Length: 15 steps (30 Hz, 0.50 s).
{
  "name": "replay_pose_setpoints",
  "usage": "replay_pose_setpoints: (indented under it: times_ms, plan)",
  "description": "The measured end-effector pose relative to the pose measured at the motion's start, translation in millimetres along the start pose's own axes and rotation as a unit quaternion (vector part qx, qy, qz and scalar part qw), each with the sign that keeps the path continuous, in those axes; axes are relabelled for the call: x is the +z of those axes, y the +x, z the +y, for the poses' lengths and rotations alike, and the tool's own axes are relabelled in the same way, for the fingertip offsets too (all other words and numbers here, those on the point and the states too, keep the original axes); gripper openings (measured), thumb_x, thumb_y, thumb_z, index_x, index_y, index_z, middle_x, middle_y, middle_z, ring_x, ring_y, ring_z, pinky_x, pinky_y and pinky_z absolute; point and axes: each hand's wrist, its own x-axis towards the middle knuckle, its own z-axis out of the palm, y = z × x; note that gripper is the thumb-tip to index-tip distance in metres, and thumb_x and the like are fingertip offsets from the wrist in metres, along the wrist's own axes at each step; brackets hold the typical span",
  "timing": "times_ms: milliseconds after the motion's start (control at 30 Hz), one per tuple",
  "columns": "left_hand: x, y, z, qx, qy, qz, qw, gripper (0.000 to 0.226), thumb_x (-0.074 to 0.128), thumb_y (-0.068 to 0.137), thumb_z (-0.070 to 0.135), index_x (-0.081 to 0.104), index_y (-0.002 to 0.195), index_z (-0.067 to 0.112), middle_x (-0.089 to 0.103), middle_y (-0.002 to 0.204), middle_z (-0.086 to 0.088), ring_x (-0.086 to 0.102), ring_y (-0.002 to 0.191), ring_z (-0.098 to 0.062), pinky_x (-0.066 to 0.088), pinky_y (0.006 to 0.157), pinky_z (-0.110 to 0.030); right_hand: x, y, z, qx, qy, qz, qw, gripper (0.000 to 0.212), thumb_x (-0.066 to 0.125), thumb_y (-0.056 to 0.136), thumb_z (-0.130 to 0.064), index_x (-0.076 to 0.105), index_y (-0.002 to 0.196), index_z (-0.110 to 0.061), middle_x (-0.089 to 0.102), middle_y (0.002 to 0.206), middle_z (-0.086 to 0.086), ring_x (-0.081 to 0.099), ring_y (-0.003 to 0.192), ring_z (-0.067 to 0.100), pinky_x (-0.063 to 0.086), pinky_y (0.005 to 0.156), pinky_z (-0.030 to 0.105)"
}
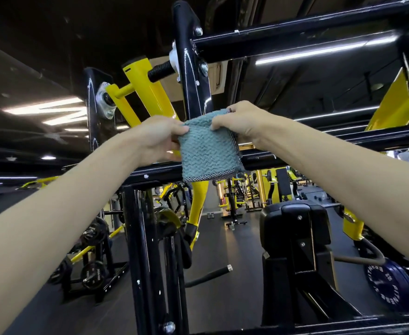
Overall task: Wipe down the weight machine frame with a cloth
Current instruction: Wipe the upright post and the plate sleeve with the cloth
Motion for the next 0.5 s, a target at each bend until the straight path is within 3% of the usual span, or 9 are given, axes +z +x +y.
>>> replay_pose_setpoints:
  times_ms: [67, 200, 233, 300, 367, 433, 500]
  plan:
    - [3, 2, -6, -0.021, -0.057, 0.007, 0.998, 0.016, 0.043, 0.100, 0.012, 0.056, 0.091, 0.010, 0.066, 0.088, -0.006, 0.067, 0.079, -0.018, 0.056, 0.067, -0.038, 0, 4, 4, 0.042, 0.108, -0.017, 0.993, 0.016, 0.063, 0.088, -0.008, 0.059, 0.104, -0.005, 0.066, 0.097, 0.012, 0.066, 0.082, 0.023, 0.057, 0.077, 0.036]
    - [11, 1, -10, -0.092, -0.198, 0.047, 0.975, 0.013, 0.051, 0.098, 0.017, 0.058, 0.102, 0.007, 0.067, 0.101, -0.011, 0.070, 0.074, -0.020, 0.059, 0.056, -0.033, 7, 11, 13, 0.071, 0.136, -0.038, 0.987, 0.012, 0.059, 0.094, -0.009, 0.058, 0.105, -0.005, 0.067, 0.109, 0.014, 0.067, 0.099, 0.029, 0.054, 0.089, 0.048]
    - [12, -1, -10, -0.100, -0.225, 0.032, 0.969, 0.019, 0.059, 0.092, 0.019, 0.059, 0.106, 0.006, 0.068, 0.101, -0.012, 0.071, 0.073, -0.022, 0.059, 0.056, -0.033, 9, 12, 14, 0.085, 0.150, -0.039, 0.984, 0.018, 0.059, 0.094, -0.009, 0.057, 0.111, -0.003, 0.066, 0.111, 0.015, 0.067, 0.099, 0.029, 0.054, 0.088, 0.048]
    - [11, -4, -11, -0.090, -0.220, -0.017, 0.971, 0.053, 0.069, 0.076, 0.009, 0.053, 0.126, 0.009, 0.067, 0.110, -0.013, 0.071, 0.083, -0.025, 0.059, 0.063, -0.037, 10, 13, 13, 0.107, 0.169, -0.035, 0.979, 0.029, 0.060, 0.093, -0.009, 0.053, 0.119, 0.002, 0.066, 0.110, 0.018, 0.067, 0.092, 0.030, 0.056, 0.081, 0.045]
    - [12, -4, -14, -0.068, -0.190, -0.041, 0.979, 0.081, 0.064, 0.070, -0.009, 0.038, 0.142, 0.018, 0.059, 0.125, -0.013, 0.067, 0.096, -0.028, 0.058, 0.071, -0.041, 8, 12, 13, 0.118, 0.184, -0.042, 0.975, 0.032, 0.060, 0.093, -0.008, 0.052, 0.121, 0.004, 0.065, 0.112, 0.019, 0.067, 0.091, 0.030, 0.057, 0.079, 0.044]
    - [10, -2, -14, -0.046, -0.179, -0.012, 0.983, 0.084, 0.056, 0.075, -0.020, 0.032, 0.146, 0.020, 0.055, 0.130, -0.014, 0.064, 0.099, -0.030, 0.059, 0.068, -0.039, 5, 7, 13, 0.101, 0.225, -0.093, 0.965, 0.025, 0.058, 0.092, -0.003, 0.056, 0.117, 0.001, 0.066, 0.113, 0.016, 0.066, 0.095, 0.028, 0.058, 0.081, 0.042]
    - [4, 1, -13, -0.014, -0.186, 0.017, 0.982, 0.085, 0.055, 0.077, -0.022, 0.031, 0.147, 0.020, 0.054, 0.132, -0.014, 0.064, 0.100, -0.030, 0.059, 0.063, -0.037, 2, 0, 13, 0.054, 0.239, -0.147, 0.958, 0.031, 0.058, 0.087, 0.010, 0.056, 0.115, -0.002, 0.067, 0.108, 0.013, 0.066, 0.094, 0.025, 0.061, 0.072, 0.036]
